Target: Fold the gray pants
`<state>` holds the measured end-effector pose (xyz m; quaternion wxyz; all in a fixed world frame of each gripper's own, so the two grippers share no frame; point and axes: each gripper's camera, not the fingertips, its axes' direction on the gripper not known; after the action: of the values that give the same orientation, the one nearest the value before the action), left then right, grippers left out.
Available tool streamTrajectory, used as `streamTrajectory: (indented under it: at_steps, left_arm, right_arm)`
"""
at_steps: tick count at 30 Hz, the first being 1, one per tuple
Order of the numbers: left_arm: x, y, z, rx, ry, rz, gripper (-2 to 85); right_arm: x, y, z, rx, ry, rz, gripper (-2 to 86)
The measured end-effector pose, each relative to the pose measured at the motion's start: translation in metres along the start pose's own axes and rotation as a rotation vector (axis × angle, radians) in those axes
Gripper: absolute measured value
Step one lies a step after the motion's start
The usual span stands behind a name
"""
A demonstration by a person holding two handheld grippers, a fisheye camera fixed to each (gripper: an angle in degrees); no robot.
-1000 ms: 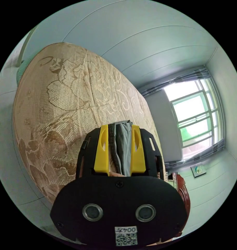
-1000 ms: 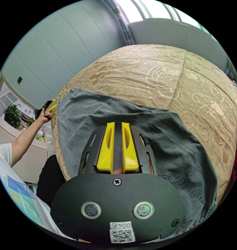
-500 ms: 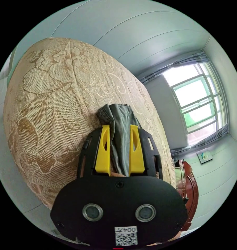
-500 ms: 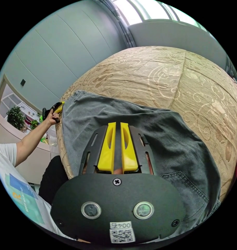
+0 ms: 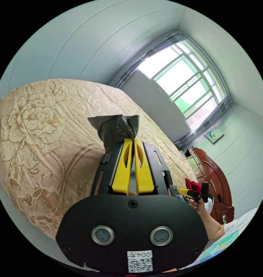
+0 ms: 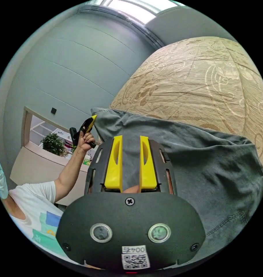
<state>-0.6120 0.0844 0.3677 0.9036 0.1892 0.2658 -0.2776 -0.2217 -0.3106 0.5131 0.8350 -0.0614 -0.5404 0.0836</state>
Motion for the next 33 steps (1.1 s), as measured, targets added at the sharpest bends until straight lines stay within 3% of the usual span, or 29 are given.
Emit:
streamTrajectory:
  at_steps: [8, 16, 18, 22, 27, 29, 33]
  left_arm:
    - [0.259, 0.010, 0.056, -0.249, 0.259, 0.407, 1.1]
    - [0.511, 0.171, 0.135, -0.488, 0.440, 0.739, 1.1]
    - [0.541, 0.231, 0.165, -0.537, 0.421, 0.808, 1.1]
    - [0.571, 0.350, 0.224, -0.723, 0.209, 0.932, 1.1]
    - [0.597, 0.373, 0.204, -0.595, 0.130, 1.059, 1.1]
    - [0.599, 0.367, 0.204, -0.596, 0.160, 1.017, 1.1]
    - [0.591, 0.327, 0.211, -0.622, 0.320, 0.707, 1.1]
  right_arm:
    - [0.102, 0.112, -0.100, 0.239, -0.152, 0.226, 9.9]
    - [0.203, 0.295, -0.243, 0.532, -0.192, 0.380, 11.3]
    - [0.228, 0.345, -0.266, 0.569, -0.163, 0.434, 11.5]
    - [0.255, 0.395, -0.275, 0.537, -0.097, 0.513, 12.1]
    - [0.281, 0.425, -0.279, 0.507, -0.044, 0.530, 12.3]
    - [0.286, 0.415, -0.275, 0.474, -0.039, 0.499, 12.5]
    - [0.292, 0.378, -0.270, 0.361, 0.045, 0.477, 13.9]
